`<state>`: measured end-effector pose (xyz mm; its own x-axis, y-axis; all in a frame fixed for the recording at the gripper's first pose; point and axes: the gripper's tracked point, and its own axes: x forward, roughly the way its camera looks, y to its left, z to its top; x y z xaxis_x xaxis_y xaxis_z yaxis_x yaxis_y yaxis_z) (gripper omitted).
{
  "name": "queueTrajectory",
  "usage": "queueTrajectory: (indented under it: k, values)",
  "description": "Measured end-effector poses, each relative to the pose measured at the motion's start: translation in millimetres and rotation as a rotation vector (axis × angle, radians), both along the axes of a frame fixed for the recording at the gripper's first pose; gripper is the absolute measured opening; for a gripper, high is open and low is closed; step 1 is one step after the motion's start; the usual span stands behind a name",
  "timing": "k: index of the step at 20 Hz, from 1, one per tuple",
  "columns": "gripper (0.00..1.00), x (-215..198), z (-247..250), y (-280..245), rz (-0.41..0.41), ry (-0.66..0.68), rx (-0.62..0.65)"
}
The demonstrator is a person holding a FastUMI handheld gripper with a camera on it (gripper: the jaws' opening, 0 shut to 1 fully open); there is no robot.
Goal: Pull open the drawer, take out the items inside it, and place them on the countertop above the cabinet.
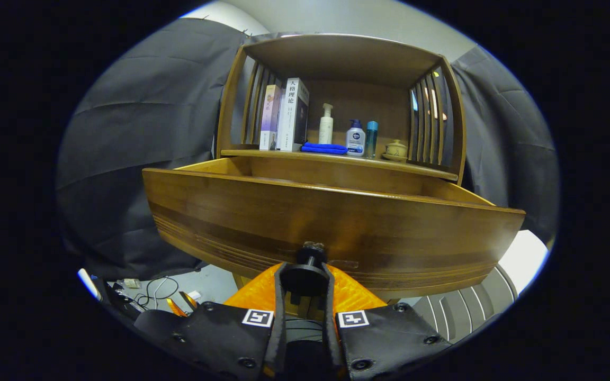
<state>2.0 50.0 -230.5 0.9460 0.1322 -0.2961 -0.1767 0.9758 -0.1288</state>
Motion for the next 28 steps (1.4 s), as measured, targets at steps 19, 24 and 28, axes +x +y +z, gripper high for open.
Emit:
queueTrajectory:
  k: [19, 24, 28]
  values:
    - [0.97, -27.9, 88.3, 10.6, 0.014, -0.142, 0.041]
    - [0.98, -9.0, 111.9, -3.5, -0.024, -0.112, 0.077]
    - [0.98, 11.4, 137.8, -15.5, -0.047, -0.135, 0.072]
